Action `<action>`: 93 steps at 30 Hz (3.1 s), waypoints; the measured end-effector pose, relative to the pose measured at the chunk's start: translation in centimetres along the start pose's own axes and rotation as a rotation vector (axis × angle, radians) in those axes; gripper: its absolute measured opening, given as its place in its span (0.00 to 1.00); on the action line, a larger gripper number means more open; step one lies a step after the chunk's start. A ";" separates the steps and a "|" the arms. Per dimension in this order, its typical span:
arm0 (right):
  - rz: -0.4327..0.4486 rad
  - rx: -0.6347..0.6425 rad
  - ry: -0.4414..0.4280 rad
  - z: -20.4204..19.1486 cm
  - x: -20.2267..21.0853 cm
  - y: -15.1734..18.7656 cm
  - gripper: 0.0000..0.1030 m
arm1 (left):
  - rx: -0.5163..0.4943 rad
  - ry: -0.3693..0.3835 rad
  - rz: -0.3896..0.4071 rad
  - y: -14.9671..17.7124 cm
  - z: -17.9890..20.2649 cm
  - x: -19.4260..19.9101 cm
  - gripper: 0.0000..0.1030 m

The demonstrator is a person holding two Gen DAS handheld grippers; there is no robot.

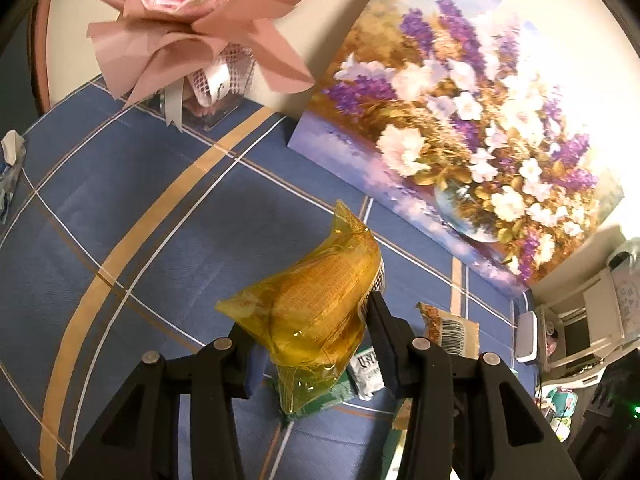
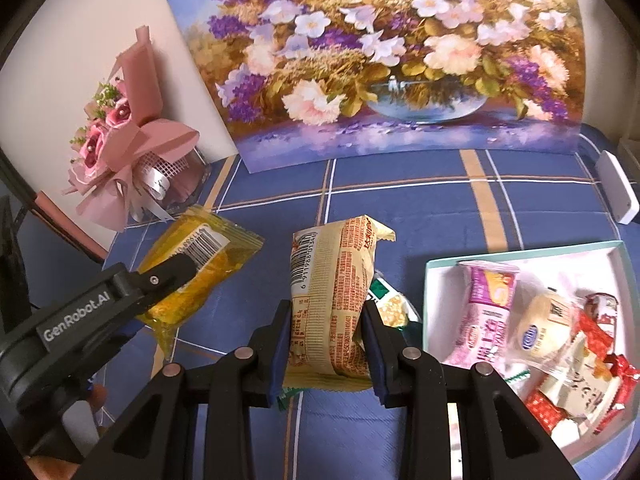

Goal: Organize snacks

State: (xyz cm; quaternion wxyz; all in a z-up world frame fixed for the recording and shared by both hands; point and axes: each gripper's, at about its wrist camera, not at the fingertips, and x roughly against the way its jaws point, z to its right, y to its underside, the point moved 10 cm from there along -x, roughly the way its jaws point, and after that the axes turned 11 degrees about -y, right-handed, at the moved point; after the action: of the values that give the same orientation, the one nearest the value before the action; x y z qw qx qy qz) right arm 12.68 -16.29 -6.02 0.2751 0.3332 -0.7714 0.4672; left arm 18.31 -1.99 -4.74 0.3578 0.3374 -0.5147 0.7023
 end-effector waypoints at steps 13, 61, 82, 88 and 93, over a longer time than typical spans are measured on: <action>0.027 -0.052 0.033 3.7 3.7 1.2 0.35 | -0.080 0.030 -0.002 3.2 4.1 2.6 0.46; 0.062 -0.428 0.195 25.2 8.7 5.2 0.35 | -0.369 0.111 -0.130 15.9 18.3 -3.1 0.46; 0.050 -0.419 0.231 25.5 9.0 5.4 0.51 | -0.447 0.115 -0.217 18.3 20.0 -2.3 0.44; 0.062 -0.410 0.238 25.2 9.9 5.1 0.59 | -0.433 0.108 -0.233 17.9 19.3 -1.4 0.56; 0.080 -0.391 0.250 24.7 10.9 4.6 0.63 | -0.414 0.113 -0.227 17.3 18.9 -0.7 0.59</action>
State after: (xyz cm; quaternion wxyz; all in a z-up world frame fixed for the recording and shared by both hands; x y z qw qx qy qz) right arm -0.48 -39.83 -10.59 0.4091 0.1821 -0.8197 0.3570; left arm 5.95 -24.02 -9.03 0.5243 0.2725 -0.5856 0.5548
